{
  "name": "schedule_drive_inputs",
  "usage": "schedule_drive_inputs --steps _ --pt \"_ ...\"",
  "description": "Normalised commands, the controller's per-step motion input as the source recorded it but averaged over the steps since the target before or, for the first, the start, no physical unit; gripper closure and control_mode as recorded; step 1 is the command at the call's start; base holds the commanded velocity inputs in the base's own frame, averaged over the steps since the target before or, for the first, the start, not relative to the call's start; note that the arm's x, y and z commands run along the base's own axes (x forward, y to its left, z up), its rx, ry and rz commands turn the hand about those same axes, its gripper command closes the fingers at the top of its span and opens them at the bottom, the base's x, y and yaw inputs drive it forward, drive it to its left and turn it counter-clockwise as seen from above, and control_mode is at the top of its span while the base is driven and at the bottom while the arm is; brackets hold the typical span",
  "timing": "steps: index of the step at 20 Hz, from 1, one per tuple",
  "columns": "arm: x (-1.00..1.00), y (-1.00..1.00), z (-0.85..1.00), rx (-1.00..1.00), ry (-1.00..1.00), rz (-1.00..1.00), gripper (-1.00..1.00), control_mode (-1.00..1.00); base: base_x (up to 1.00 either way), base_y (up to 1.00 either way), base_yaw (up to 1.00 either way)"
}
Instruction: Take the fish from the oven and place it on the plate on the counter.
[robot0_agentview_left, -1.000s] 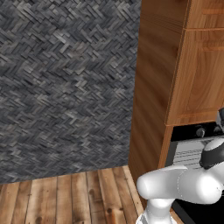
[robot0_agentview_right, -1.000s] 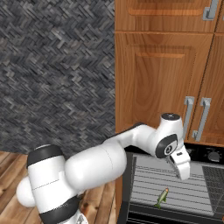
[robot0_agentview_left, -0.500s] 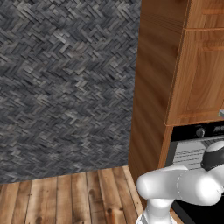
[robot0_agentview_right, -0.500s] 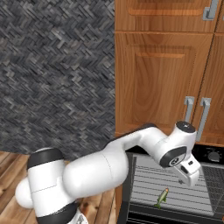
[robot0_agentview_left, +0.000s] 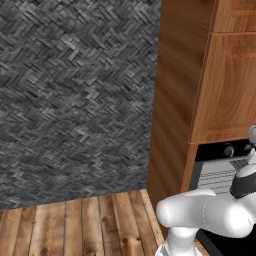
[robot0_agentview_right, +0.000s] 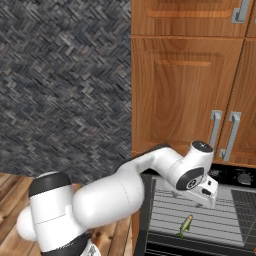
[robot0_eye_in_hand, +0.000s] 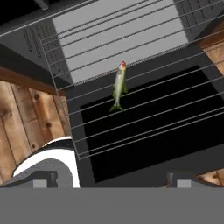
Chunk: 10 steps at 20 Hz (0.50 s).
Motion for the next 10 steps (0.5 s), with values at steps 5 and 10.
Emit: schedule_drive_inputs --steps 5,10 --pt "0.19 0.34 -0.77 -0.07 0.0 0.28 -1.0 -1.0 0.0 0.0 0.0" --pt "0.2 0.03 -0.74 -0.05 0.0 0.17 -1.0 -1.0 0.0 0.0 0.0"
